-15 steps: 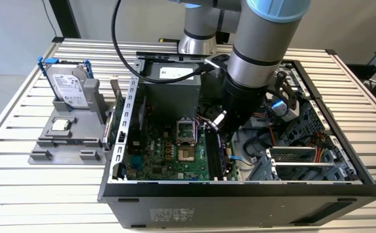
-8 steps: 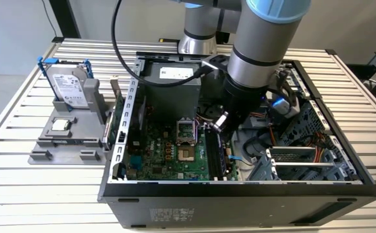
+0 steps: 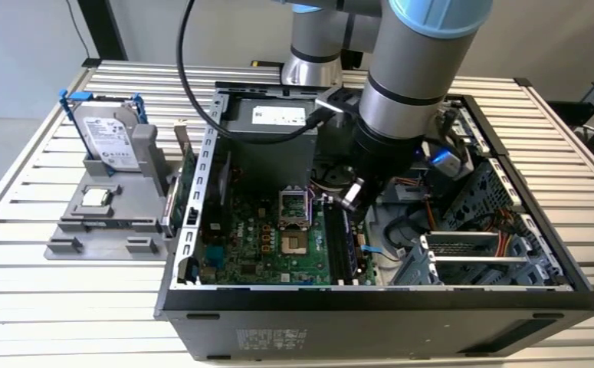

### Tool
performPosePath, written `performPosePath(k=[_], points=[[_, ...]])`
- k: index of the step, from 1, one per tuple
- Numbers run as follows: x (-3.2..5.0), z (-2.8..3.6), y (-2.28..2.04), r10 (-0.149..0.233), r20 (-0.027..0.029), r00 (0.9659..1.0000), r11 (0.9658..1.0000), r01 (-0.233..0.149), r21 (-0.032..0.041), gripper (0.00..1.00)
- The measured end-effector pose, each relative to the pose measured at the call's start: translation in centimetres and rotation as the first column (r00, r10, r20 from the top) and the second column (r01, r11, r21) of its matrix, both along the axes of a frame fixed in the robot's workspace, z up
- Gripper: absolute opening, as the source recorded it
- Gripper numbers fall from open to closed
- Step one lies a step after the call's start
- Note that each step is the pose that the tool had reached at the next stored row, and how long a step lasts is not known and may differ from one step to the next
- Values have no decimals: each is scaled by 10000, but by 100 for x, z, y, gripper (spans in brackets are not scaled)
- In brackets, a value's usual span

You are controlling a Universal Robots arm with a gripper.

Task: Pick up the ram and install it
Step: 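Press down the ram until it locks into place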

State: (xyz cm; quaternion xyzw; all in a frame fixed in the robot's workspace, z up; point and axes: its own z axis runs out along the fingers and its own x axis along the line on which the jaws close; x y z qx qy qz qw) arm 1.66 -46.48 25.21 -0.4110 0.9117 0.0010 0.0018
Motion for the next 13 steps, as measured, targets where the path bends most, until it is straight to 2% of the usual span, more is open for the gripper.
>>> performPosePath(k=[4, 5, 8, 10, 13], points=[[0, 0, 0, 724, 0, 9974, 9974, -724, 0, 0], [0, 0, 0, 1092, 0, 9940, 9940, -1092, 1, 0], [1, 0, 0, 1634, 0, 9866, 9866, -1634, 3, 0], [0, -1, 0, 1997, 0, 9799, 9799, -1997, 2, 0], [0, -4, 0, 2523, 0, 9677, 9677, -2523, 3, 0]])
